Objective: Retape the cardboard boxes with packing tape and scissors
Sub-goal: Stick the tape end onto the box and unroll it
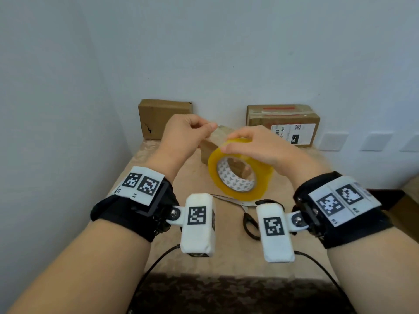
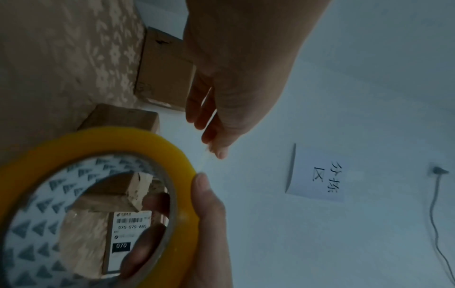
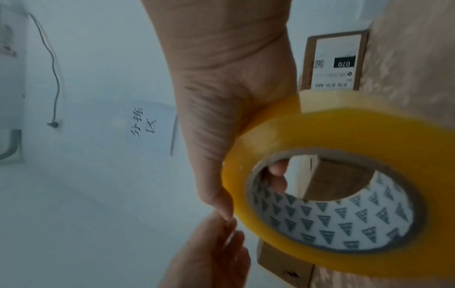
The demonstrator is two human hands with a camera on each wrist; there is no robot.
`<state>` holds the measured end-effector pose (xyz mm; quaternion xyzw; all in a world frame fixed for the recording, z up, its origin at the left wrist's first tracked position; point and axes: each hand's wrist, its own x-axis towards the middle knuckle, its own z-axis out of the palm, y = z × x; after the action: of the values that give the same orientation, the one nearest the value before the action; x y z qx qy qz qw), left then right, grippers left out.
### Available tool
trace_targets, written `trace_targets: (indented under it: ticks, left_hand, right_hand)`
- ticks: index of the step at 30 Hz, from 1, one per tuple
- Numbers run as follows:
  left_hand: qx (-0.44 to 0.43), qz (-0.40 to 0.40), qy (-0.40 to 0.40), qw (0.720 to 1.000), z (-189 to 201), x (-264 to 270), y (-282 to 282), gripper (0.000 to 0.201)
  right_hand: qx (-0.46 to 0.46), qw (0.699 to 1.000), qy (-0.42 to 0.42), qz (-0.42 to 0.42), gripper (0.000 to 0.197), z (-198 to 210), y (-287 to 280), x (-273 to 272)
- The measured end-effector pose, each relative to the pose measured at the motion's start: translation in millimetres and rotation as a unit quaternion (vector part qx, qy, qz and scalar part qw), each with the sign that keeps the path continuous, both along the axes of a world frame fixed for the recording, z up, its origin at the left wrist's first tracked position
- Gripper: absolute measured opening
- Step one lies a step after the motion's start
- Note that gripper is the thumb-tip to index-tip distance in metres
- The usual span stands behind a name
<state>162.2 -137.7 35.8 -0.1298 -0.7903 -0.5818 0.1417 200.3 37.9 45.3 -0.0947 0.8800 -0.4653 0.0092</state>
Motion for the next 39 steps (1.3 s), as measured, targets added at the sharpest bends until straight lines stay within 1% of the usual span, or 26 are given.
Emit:
trace_targets:
  ticks: [2,4,6,9,11,13,16,19,21,23,24,26,29,30,33,36,39]
  left_hand:
    - [0.007,-0.01,-0.036,0.999,-8,-3,6,0.02]
    - [0.025,-0.026,-0.08,0.996,-16,-6,15,0.018]
    - [0.04,-0.029,-0.116,0.992,-23,-9,21,0.016]
    - [0.055,0.004,-0.143,0.988,-28,-19,15,0.014]
    - [0.057,0.0,-0.146,0.988,-26,-24,10,0.012]
    - [0.043,-0.032,-0.153,0.987,-22,-28,14,0.012]
    - [-0.012,-0.085,-0.173,0.981,-26,-27,36,0.023]
    - [-0.054,-0.103,-0.207,0.971,-38,-22,57,0.039]
    - [-0.06,-0.108,-0.238,0.963,-41,-19,65,0.047]
    - [-0.038,-0.122,-0.268,0.955,-39,-17,70,0.054]
    - [-0.021,-0.131,-0.275,0.952,-38,-16,71,0.053]
    - [-0.005,-0.144,-0.271,0.952,-37,-14,71,0.043]
    - [0.015,-0.143,-0.252,0.957,-35,-16,68,0.02]
    - [0.017,-0.139,-0.244,0.959,-35,-16,67,0.015]
    - [0.005,-0.123,-0.212,0.97,-33,-13,70,0.013]
    - [-0.001,-0.089,-0.169,0.982,-28,-10,73,0.015]
    - [-0.021,-0.058,-0.147,0.987,-27,-14,72,0.019]
  right_hand:
    - [0.037,0.999,0.015,-0.024,0.04,0,16,-2]
    - [0.057,0.997,0.03,-0.042,0.046,-3,28,-2]
    - [0.07,0.994,0.057,-0.056,0.041,-10,41,-2]
    - [0.072,0.987,0.089,-0.116,0.024,-22,70,-2]
    - [0.087,0.983,0.08,-0.143,0.022,-30,88,-1]
    - [0.115,0.982,0.07,-0.136,0.022,-36,97,-1]
    - [0.137,0.982,0.073,-0.107,0.026,-38,91,0]
    - [0.132,0.983,0.088,-0.093,0.031,-32,78,0]
    - [0.104,0.983,0.113,-0.096,0.031,-26,72,3]
    - [0.066,0.984,0.133,-0.094,0.028,-22,69,6]
    - [0.055,0.985,0.139,-0.092,0.028,-21,68,8]
    - [0.048,0.985,0.143,-0.086,0.031,-20,69,9]
    - [0.056,0.986,0.135,-0.084,0.032,-22,71,10]
    - [0.058,0.986,0.129,-0.084,0.033,-23,72,10]
    - [0.074,0.987,0.113,-0.081,0.03,-24,74,7]
    - [0.129,0.984,0.096,-0.078,0.024,-21,77,0]
    - [0.187,0.978,0.055,-0.076,0.03,-21,80,-6]
